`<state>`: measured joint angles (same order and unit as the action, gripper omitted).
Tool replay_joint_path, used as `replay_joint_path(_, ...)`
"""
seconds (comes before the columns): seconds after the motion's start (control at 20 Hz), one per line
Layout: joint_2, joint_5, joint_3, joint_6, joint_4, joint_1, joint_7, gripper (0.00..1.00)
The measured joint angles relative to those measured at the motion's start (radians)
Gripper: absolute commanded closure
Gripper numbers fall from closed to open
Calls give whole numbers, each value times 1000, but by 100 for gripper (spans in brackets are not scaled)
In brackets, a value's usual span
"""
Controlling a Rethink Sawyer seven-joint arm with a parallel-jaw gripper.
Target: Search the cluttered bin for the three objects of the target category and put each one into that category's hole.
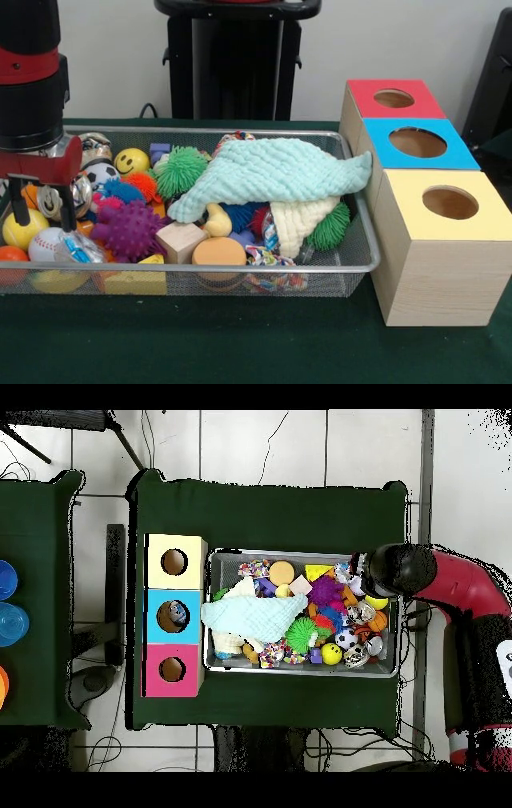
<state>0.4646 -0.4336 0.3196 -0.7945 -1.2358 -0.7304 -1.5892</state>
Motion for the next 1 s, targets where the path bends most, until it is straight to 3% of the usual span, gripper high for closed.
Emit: replay_joint_path(1.0,-2,0,0,0,-1,16,0,0)
